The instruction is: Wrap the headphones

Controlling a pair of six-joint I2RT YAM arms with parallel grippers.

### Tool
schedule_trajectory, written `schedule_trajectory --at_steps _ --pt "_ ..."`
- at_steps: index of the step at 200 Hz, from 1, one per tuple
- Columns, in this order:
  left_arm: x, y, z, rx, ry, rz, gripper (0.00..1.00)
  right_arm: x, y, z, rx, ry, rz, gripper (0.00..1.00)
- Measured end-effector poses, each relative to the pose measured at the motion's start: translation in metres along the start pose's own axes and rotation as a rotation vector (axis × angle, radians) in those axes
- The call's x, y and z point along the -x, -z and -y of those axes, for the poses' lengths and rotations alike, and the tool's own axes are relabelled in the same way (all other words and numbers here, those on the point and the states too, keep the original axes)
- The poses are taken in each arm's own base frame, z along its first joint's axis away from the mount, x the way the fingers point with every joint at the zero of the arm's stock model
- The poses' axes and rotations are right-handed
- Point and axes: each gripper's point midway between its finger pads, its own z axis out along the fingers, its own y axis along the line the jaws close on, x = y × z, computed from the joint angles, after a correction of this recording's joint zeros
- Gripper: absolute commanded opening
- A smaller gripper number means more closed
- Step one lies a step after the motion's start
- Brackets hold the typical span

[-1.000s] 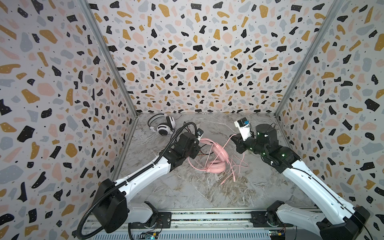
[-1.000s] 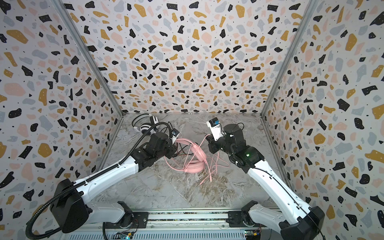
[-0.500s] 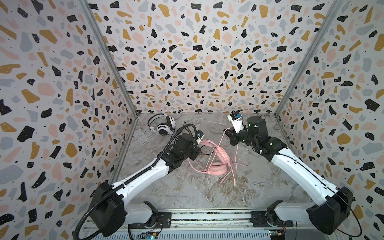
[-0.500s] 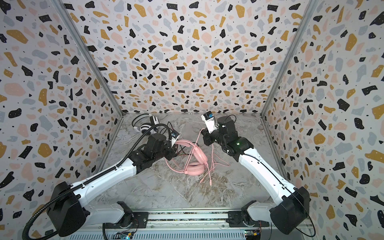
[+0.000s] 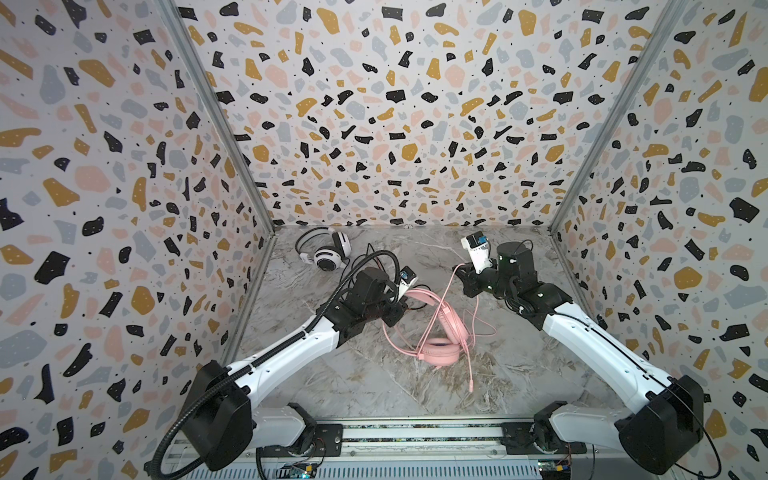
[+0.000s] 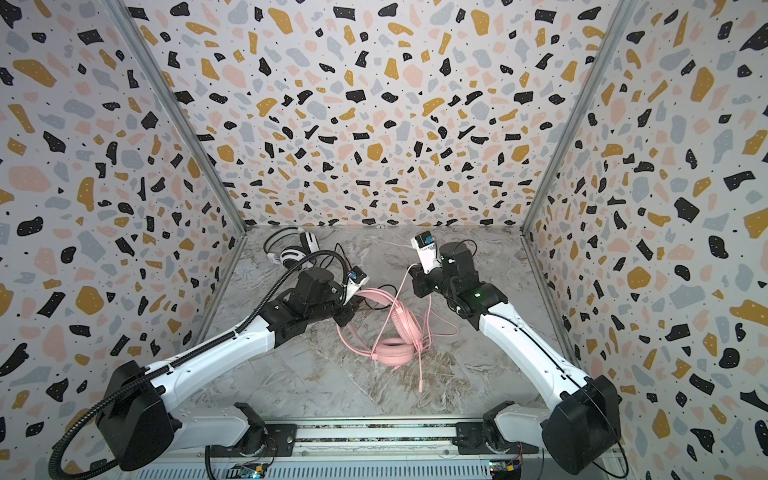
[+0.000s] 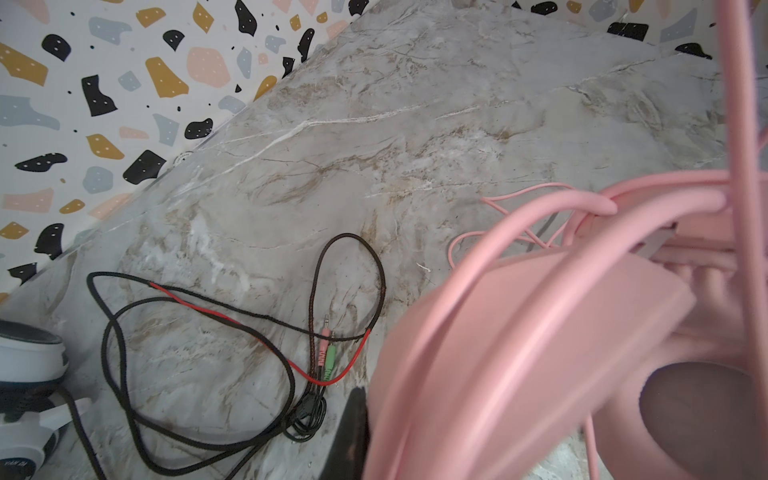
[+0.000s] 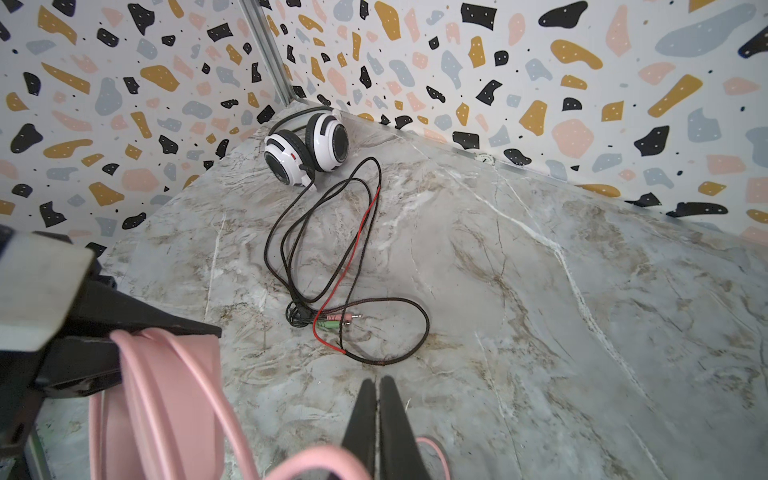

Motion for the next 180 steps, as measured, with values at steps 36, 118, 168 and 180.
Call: schedule_trajectory --at_steps 36,118,168,180 --pt "0.008 0.010 0.004 -0.012 -0.008 0.051 0.00 -0.007 -0.001 0.011 -0.022 -0.024 -0.010 0.08" --pt "0.013 0.027 0.003 0.007 -0.016 0.121 0.00 -0.030 -0.029 0.010 0.051 -0.074 -0.035 0.14" --pt "0.009 0.026 0.005 -0.003 -0.014 0.114 0.00 -0.047 -0.051 0.007 0.111 -0.122 -0.067 0.18" --pt "0.010 0.026 0.007 -0.016 -0.014 0.117 0.00 -0.051 -0.057 0.006 0.127 -0.131 -0.077 0.20"
